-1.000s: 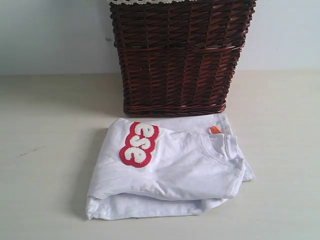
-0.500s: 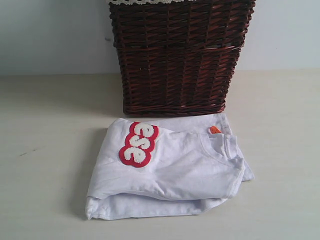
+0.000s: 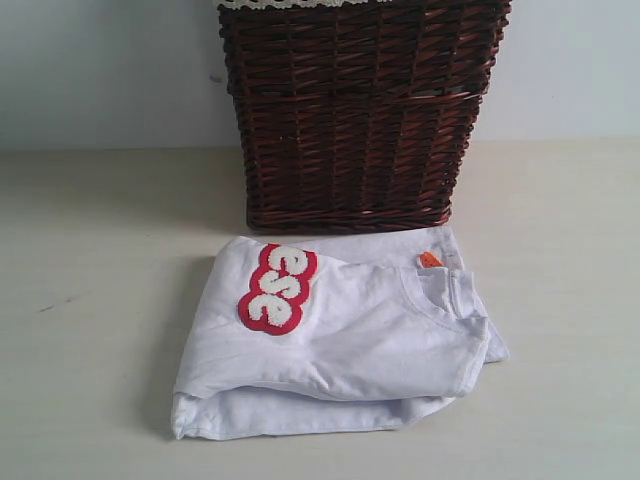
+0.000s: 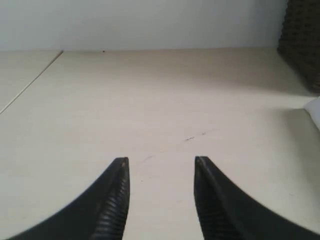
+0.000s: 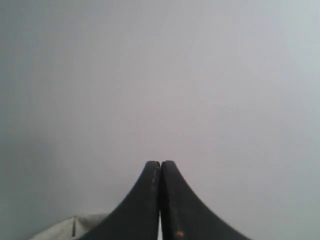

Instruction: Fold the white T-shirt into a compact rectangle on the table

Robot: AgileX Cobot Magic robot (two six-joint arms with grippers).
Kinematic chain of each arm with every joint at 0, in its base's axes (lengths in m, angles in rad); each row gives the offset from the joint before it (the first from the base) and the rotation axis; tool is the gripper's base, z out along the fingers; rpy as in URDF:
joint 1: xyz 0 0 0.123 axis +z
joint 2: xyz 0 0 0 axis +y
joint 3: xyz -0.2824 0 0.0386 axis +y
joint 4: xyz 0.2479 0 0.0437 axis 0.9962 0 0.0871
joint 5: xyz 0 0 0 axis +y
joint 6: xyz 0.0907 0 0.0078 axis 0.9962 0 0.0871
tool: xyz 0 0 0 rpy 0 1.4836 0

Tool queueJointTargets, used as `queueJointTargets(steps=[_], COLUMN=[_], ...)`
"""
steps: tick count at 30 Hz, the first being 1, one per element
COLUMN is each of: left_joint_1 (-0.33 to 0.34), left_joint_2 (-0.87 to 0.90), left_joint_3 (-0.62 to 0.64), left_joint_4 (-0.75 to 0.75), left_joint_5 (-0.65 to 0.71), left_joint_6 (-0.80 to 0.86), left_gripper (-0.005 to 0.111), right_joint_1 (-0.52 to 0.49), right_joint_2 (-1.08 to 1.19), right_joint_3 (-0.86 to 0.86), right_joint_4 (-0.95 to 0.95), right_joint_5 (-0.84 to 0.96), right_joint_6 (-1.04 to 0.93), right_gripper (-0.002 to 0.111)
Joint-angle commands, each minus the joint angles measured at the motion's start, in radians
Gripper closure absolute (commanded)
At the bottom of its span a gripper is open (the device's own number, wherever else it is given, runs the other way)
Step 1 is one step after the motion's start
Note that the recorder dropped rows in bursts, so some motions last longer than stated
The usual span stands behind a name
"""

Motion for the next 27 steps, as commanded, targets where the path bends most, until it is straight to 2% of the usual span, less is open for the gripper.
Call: queueJointTargets(steps=[1, 6, 13, 19, 23, 27], left_joint_1=[0.002, 0.002, 0.002, 0.002, 0.002, 0.002], left_joint_2=[-0.006, -0.006, -0.006, -0.006, -0.006, -0.006], left_joint_3=[-0.001, -0.001, -0.001, -0.001, -0.001, -0.001], left_joint_4=[-0.005, -0.005, -0.005, -0.005, -0.005, -0.005], left_joint_5=[-0.009, -0.009, -0.009, -0.009, -0.009, -0.009], left_joint_6=[0.000, 0.000, 0.000, 0.000, 0.000, 0.000], left_gripper=[0.065, 0.065, 0.065, 0.065, 0.065, 0.065], right_joint_1=[-0.109, -0.126, -0.126, -0.126, -0.126, -0.126], right_joint_2=[-0.014, -0.014, -0.014, -0.011, -0.011, -0.011], right_joint_3=[0.001, 0.001, 0.036, 0.191, 0.294, 0.375], right_joint_4=[0.154, 0.302, 0.309, 0.311, 0.418, 0.424], right_joint_5=[0.036, 0.044, 0.002, -0.076, -0.187, -0.244], right_joint_6=[-0.190, -0.302, -0.320, -0.333, -0.308, -0.308], right_gripper=[0.108, 0.108, 0.108, 0.108, 0.108, 0.108])
